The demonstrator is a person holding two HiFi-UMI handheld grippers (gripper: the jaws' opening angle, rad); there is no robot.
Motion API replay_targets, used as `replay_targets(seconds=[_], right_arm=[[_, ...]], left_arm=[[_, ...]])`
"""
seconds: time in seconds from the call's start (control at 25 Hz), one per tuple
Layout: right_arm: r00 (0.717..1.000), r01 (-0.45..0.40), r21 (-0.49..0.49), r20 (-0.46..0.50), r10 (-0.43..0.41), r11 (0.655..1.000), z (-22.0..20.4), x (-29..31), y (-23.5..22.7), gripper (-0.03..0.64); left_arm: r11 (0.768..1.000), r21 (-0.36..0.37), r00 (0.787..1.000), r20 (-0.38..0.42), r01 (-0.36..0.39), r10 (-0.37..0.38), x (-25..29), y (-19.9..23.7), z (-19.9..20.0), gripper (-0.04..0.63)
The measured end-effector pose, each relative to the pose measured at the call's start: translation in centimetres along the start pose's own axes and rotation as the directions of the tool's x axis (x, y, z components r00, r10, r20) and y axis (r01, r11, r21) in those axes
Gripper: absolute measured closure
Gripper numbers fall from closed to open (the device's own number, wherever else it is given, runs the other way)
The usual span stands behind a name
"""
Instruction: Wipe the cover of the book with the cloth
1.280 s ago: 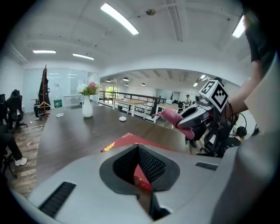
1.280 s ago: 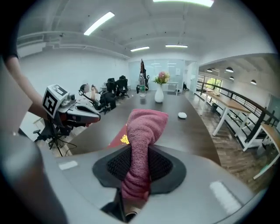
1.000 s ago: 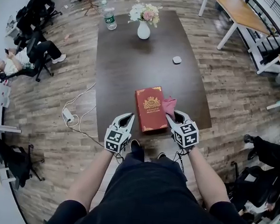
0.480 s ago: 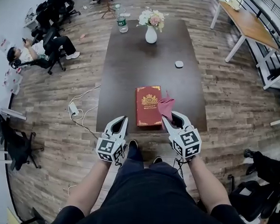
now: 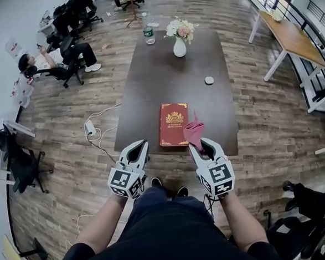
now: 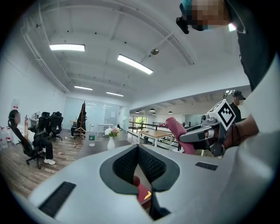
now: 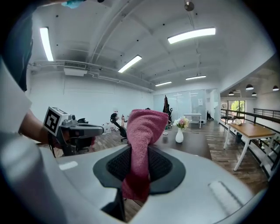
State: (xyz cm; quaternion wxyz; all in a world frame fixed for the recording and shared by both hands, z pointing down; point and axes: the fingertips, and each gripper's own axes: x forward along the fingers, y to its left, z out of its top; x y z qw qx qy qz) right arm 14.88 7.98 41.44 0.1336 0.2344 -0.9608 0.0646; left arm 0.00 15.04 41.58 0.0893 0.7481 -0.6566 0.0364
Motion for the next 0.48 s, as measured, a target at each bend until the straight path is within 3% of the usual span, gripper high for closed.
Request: replay_targets(seconds=[0.24,0.48], right_arm=[[1.0,0.023,-0.035,-0.004,-0.023,0.999,1.0,-0.5,1.1,0.515],[0.998,0.055,-0.002,-0.014,-0.055,0.998,2.0,-0.3,2.4,0.515]], left_arm=[[0.998,0.045,0.999,0.039,0.033,-0.035,-0.1,-0.1,2.1,0.6],[0.995,0.061,0.997,0.028,0.073,-0.075,-1.1,0.5,2.9,0.6]])
